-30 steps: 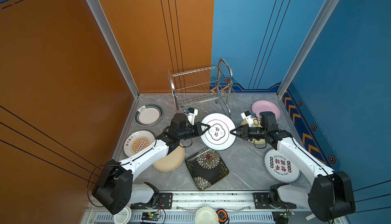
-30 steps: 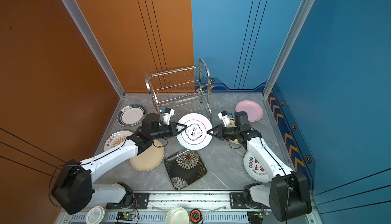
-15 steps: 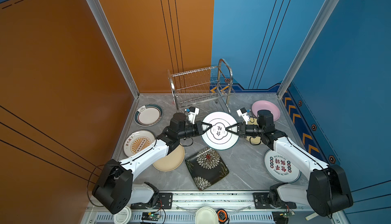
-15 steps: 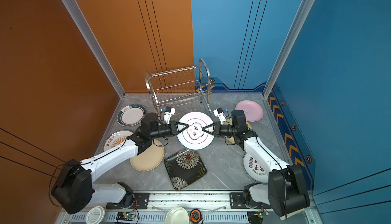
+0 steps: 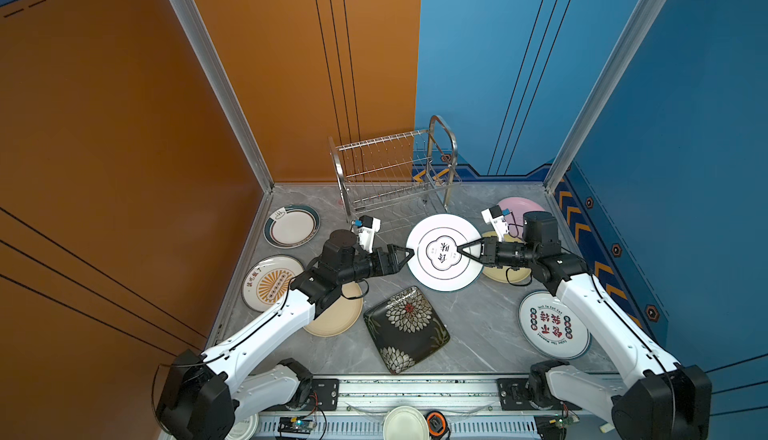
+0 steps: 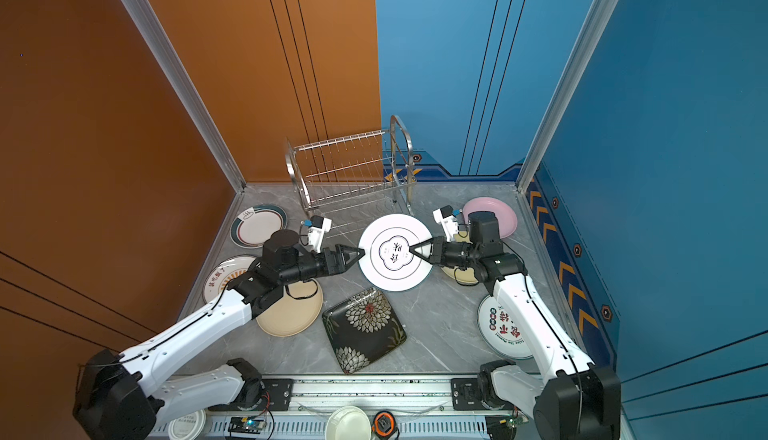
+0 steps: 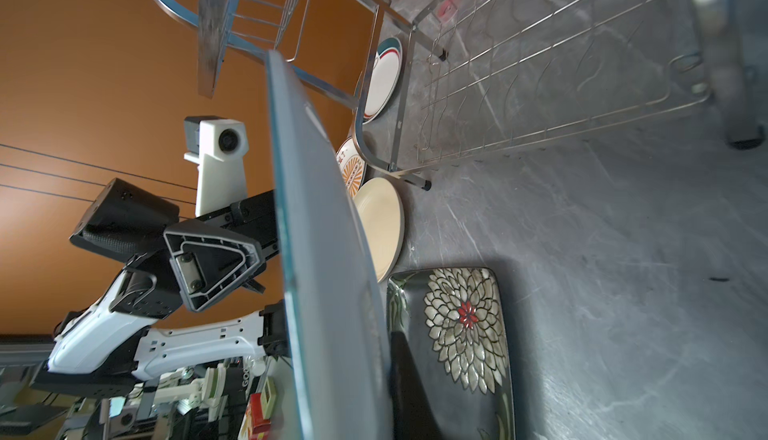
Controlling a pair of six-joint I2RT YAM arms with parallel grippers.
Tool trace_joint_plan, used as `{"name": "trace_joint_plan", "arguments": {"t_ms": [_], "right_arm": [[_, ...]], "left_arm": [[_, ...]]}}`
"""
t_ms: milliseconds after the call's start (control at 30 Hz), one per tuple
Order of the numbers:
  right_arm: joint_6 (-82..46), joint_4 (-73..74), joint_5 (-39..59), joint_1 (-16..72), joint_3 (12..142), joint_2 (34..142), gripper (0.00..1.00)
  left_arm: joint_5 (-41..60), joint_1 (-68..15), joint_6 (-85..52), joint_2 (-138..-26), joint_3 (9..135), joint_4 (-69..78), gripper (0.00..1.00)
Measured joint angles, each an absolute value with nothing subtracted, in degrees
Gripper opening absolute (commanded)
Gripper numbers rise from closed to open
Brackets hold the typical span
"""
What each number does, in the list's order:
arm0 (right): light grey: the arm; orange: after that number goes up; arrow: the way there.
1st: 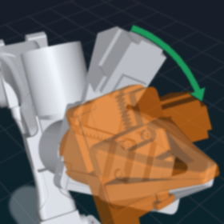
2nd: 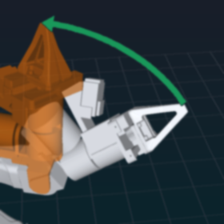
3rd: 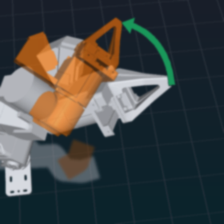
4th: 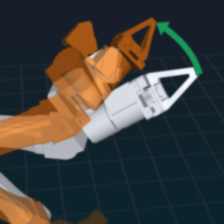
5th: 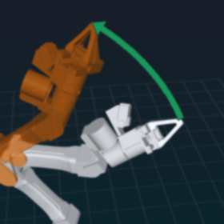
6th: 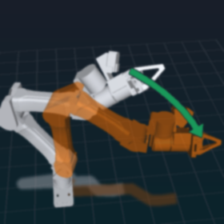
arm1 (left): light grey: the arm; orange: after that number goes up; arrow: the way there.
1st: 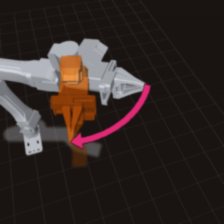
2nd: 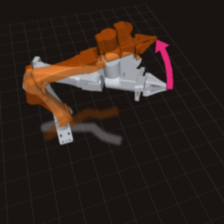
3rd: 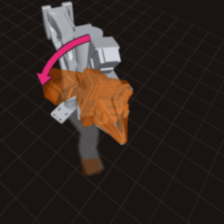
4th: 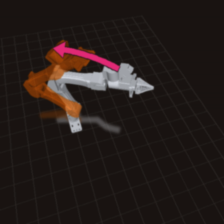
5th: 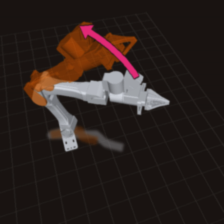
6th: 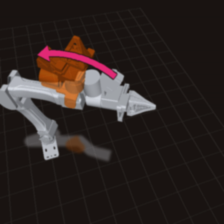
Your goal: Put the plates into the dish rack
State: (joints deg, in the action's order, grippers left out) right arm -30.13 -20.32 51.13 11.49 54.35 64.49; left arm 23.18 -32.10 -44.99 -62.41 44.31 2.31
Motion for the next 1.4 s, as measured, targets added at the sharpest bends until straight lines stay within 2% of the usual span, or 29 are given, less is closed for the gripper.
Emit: {"name": "trace_joint_plan", "arguments": {"t_ms": [367,567,700,833,1000,1200,1400], "right_arm": [[-20.36,-43.16,28.14,15.16,80.31,63.31,0.00],[-17.26,-50.54,12.93,22.11,100.36,69.56,0.00],[-14.79,-52.64,0.64,26.48,113.19,77.52,0.00],[-11.11,-51.62,-11.07,30.61,122.72,85.76,0.00],[-5.80,-45.76,-22.57,34.28,126.34,93.12,0.00],[0.01,-37.12,-31.38,36.80,128.27,100.79,0.00],[3.31,-31.09,-35.35,37.08,130.43,107.33,0.00]], "left_arm": [[6.70,-31.94,-38.74,-52.10,44.38,-14.44,0.98],[0.97,-31.92,-36.29,-50.11,44.75,-19.59,0.98],[-1.26,-31.83,-35.11,-49.82,44.97,-21.37,0.98],[-2.17,-31.20,-34.24,-49.82,44.97,-22.37,0.98],[-2.37,-30.37,-33.82,-49.82,44.97,-22.57,0.98],[-2.13,-28.29,-33.80,-49.82,44.97,-22.57,0.98],[-0.40,-26.02,-33.28,-49.82,44.97,-22.59,0.98]]}}
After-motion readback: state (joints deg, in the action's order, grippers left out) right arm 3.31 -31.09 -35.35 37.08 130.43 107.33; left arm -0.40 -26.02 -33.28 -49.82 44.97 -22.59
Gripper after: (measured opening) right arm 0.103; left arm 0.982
